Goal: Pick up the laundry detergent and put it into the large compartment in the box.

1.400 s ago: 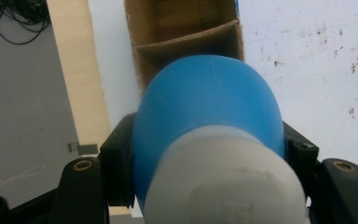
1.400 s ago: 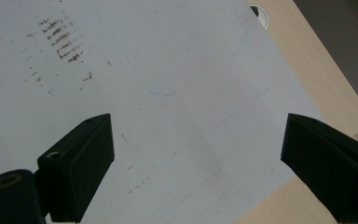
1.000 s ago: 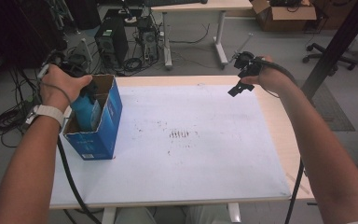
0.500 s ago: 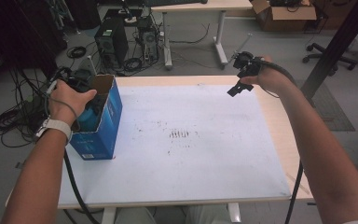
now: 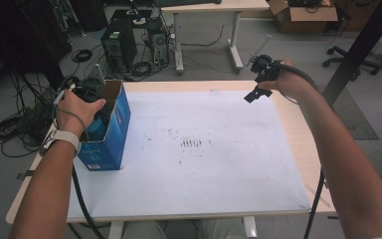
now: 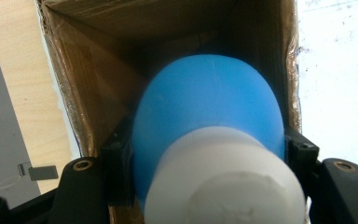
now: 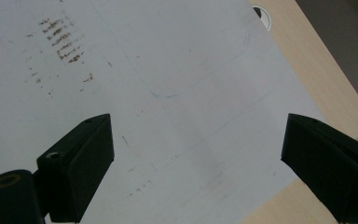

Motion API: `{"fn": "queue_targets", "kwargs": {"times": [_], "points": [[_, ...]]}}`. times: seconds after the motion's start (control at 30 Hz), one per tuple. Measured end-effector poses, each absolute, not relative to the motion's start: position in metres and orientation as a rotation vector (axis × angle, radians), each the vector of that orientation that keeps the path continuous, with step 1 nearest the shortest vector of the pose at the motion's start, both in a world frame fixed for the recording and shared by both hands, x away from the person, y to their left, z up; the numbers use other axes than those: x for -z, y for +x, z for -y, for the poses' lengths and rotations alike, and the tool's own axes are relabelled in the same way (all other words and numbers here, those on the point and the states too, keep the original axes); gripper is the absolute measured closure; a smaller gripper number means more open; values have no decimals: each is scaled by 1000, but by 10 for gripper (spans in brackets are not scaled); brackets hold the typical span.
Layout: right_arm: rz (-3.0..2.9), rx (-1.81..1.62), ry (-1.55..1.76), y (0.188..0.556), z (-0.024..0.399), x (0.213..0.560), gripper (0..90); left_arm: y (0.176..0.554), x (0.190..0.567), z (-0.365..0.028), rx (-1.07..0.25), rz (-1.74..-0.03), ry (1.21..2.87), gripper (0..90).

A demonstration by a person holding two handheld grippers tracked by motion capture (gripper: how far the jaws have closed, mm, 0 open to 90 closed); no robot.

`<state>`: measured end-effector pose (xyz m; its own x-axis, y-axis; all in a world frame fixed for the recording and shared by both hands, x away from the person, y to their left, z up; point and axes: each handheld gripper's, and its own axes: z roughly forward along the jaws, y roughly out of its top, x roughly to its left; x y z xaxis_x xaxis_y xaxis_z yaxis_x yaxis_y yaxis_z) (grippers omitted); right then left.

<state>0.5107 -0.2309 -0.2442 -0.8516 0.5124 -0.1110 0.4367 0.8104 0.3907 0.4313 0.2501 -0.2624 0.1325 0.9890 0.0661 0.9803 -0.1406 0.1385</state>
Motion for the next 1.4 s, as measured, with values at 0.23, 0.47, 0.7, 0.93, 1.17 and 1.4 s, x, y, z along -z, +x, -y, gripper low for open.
{"fn": "queue_targets", "kwargs": {"times": [0.23,0.47,0.7,0.93,1.17,1.4], "points": [[-2797,-524,729,511,227,250,92,432,264,-252,-191,-2029,2302,375],[-2795,-525,739,512,230,250,92,433,280,-254,-191,-2041,2330,375],[-2796,-520,752,514,232,253,92,436,280,-258,-172,-2050,2311,374],[-2802,-517,746,516,229,256,92,437,281,-260,-161,-2050,2310,374],[-2805,-511,747,516,229,257,92,437,281,-264,-151,-2050,2299,372],[-2805,-513,745,515,229,256,92,437,281,-266,-135,-2049,2284,338]]}}
